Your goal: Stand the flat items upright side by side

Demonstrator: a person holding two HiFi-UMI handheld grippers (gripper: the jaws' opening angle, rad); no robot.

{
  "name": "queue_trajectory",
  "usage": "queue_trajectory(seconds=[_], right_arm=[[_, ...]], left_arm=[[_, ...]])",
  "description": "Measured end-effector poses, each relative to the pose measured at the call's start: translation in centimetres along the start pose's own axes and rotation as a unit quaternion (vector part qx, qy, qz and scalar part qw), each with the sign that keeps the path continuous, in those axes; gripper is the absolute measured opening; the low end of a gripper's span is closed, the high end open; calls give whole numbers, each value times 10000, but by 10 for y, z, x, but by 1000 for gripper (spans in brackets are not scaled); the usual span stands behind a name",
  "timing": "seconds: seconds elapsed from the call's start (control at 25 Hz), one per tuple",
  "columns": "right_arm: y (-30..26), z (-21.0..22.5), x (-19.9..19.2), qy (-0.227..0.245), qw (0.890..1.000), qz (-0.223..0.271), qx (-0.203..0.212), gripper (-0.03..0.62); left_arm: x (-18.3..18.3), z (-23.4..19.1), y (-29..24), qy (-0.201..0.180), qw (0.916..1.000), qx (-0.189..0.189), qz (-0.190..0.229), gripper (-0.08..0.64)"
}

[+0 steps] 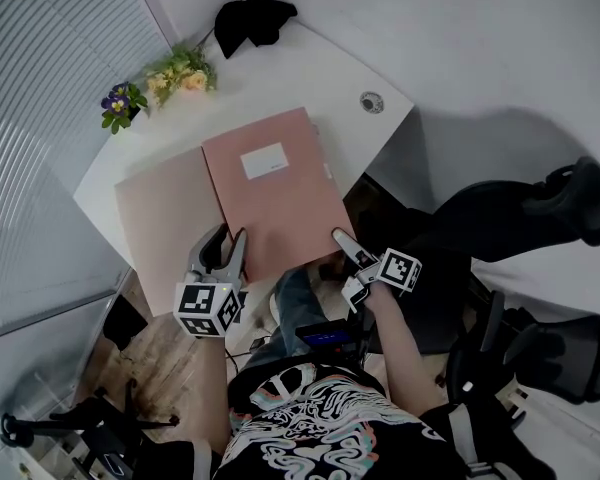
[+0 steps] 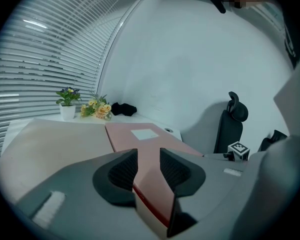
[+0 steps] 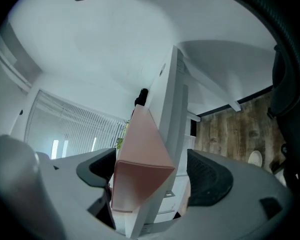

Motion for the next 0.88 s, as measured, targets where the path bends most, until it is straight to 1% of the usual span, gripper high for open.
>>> queue_trajectory(seconds=[0.08, 0.2, 0.36, 0.44, 0.48, 0.52, 0.64, 0.88], right_arm=[[-1, 2, -1, -126, 9999, -13, 86, 437], [0, 7, -5, -383, 9992, 65, 38, 443], [-1, 7, -5, -411, 9990, 53, 167, 440], [-1, 7, -5, -514, 9981, 9, 336, 417], [-2, 6, -5, -612, 9970, -12, 468, 378], [-2, 4, -6, -697, 9958, -23, 587, 323], [-4, 3, -6, -739, 9948, 1, 706, 317], [-3, 2, -7, -686, 9952, 125, 684, 315]], left_arm=[[1, -1, -1, 13, 10000, -9, -2, 135], [3, -1, -2, 24, 10000, -36, 29, 135], [4, -1, -3, 24, 10000, -55, 44, 135], [3, -1, -3, 37, 10000, -50, 46, 135], [3, -2, -2, 44, 10000, -48, 56, 135], [3, -2, -2, 48, 10000, -50, 67, 135], [2, -3, -2, 34, 9999, -52, 78, 130], [2, -3, -3, 30, 10000, -61, 51, 127]])
Point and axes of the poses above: the fingertips, and each gripper's own axes: y backward along the fingers, z to its right, x out of its top, the point moved 9 cm from there along y, backward along the fingers, and after that the axes turned 4 degrees about -z, right-handed, at the moved point
